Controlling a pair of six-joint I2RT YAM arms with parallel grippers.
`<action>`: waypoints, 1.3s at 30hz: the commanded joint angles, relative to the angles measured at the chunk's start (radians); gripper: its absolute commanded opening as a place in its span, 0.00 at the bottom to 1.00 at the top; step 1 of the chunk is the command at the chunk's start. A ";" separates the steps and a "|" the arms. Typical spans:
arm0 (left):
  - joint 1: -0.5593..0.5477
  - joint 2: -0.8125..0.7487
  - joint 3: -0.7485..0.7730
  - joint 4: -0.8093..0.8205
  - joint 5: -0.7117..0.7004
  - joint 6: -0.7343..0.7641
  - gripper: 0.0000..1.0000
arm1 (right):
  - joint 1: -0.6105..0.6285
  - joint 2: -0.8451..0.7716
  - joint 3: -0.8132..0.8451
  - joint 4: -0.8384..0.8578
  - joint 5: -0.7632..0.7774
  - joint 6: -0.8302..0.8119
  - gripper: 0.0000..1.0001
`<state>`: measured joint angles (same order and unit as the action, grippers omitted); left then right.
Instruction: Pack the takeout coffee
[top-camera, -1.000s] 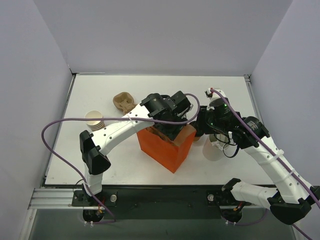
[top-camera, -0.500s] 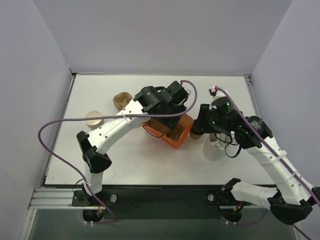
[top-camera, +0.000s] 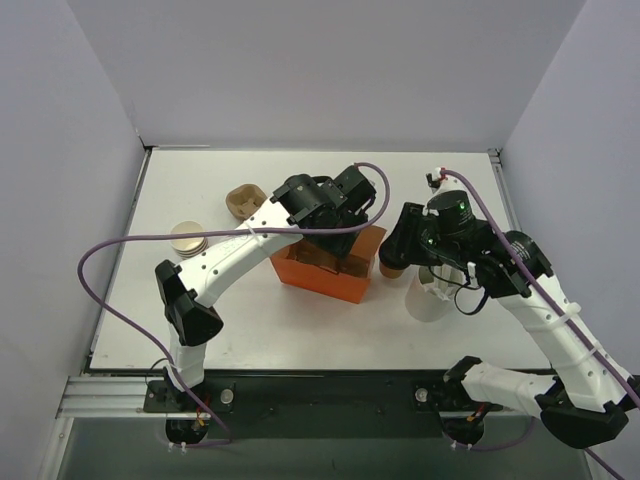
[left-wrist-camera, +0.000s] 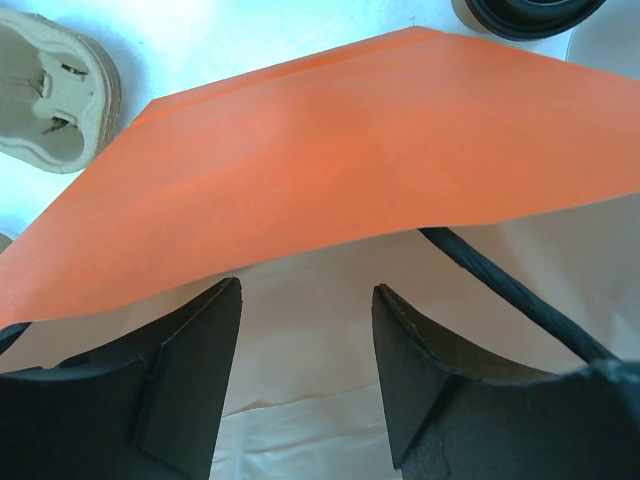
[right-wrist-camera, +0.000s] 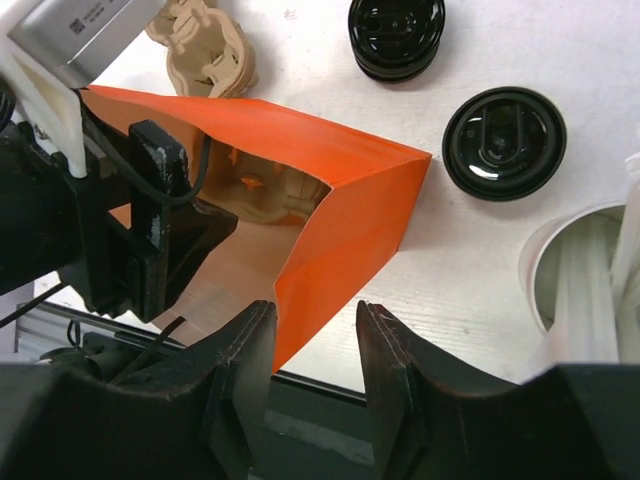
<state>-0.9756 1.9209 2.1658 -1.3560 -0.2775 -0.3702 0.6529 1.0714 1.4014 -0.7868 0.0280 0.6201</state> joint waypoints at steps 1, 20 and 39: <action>0.002 -0.046 -0.004 -0.172 -0.029 -0.050 0.65 | 0.051 0.008 0.010 -0.014 0.044 0.165 0.42; 0.031 -0.074 0.100 -0.187 0.046 -0.053 0.66 | 0.132 0.185 0.048 -0.071 0.251 0.225 0.00; 0.031 -0.212 -0.155 -0.111 0.236 -0.032 0.59 | 0.133 0.243 0.136 -0.121 0.253 0.260 0.00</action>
<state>-0.9455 1.7859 2.0541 -1.3617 -0.1093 -0.4191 0.7860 1.3014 1.5246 -0.8703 0.2474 0.8635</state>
